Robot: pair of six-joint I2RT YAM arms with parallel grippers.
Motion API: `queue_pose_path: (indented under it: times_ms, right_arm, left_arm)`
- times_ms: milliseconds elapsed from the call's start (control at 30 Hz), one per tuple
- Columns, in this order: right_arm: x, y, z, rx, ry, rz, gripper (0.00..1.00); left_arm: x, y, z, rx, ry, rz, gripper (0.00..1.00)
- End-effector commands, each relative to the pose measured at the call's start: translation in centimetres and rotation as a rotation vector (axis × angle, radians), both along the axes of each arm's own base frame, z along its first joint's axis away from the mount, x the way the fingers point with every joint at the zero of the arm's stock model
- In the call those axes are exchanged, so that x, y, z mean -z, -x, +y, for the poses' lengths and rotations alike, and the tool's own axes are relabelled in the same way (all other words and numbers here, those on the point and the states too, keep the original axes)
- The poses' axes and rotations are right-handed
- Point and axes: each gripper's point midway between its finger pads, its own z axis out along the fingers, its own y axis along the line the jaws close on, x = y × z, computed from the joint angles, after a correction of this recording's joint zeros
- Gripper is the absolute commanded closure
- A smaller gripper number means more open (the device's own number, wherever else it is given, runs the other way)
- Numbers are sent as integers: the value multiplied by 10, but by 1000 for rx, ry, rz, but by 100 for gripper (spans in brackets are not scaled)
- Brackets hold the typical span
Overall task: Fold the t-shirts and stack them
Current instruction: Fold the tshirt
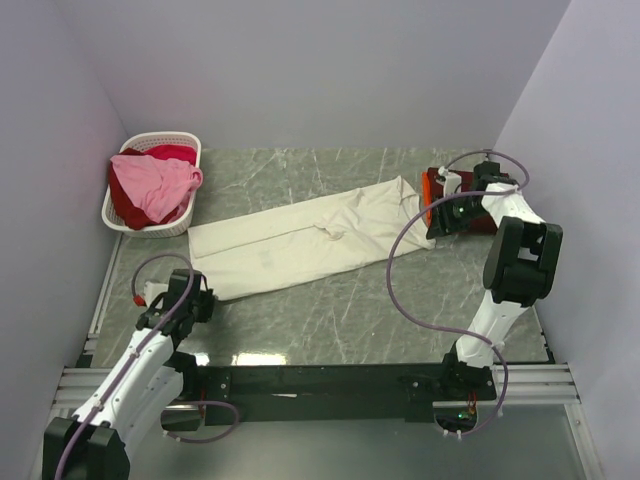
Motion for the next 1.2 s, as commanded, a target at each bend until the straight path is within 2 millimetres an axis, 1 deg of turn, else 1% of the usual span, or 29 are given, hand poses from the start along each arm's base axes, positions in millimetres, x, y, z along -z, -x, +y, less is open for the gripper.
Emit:
queue_pose_path:
  times_ms: [0, 100, 267, 367, 400, 500, 567, 600, 667, 733, 767, 800, 867, 900, 933, 1000, 1033, 1167]
  right_arm:
    - [15, 13, 8, -38, 24, 48, 50]
    - [23, 13, 9, -31, 32, 64, 50]
    - [33, 12, 7, -28, 57, 94, 52]
    - [37, 10, 10, -35, 61, 102, 58]
    - [38, 10, 11, -38, 62, 107, 64]
    - [36, 8, 12, -40, 60, 104, 76]
    - [33, 5, 11, -32, 69, 85, 82]
    - [32, 2, 8, -27, 84, 75, 90]
    - [25, -2, 5, -13, 99, 50, 100]
    - [21, -6, -1, 16, 122, 20, 100]
    - [13, -9, -5, 34, 133, -8, 100]
    - [9, -12, -8, 49, 138, -24, 100]
    - [-1, -21, -17, 97, 161, -66, 100]
    - [-3, -23, -22, 116, 167, -74, 100]
    - [-7, -27, -26, 131, 170, -83, 100]
    - [-4, -26, -29, 135, 165, -59, 100]
    - [-6, -28, -30, 129, 162, -60, 100]
    - [3, -23, -27, 109, 148, -17, 100]
  left_arm:
    - [13, 11, 10, -14, -46, 53, 100]
    - [13, 11, 9, -9, -46, 59, 100]
    - [8, 9, 11, -10, -54, 41, 100]
    - [8, 8, 11, -7, -56, 42, 100]
    - [9, 9, 11, -7, -57, 47, 100]
    - [11, 10, 11, -9, -57, 51, 100]
    - [10, 10, 12, -12, -60, 51, 100]
    - [9, 10, 13, -15, -61, 46, 100]
    - [9, 11, 15, -20, -66, 49, 100]
    - [7, 12, 19, -33, -75, 44, 100]
    - [6, 13, 20, -38, -77, 44, 100]
    - [8, 17, 23, -58, -80, 59, 100]
    - [4, 19, 29, -87, -89, 39, 100]
    - [0, 20, 31, -106, -84, 19, 100]
    - [0, 21, 33, -115, -85, 14, 100]
    - [-5, 22, 36, -134, -85, -13, 100]
    - [-4, 24, 37, -139, -87, -10, 100]
    - [1, 29, 38, -143, -87, 11, 100]
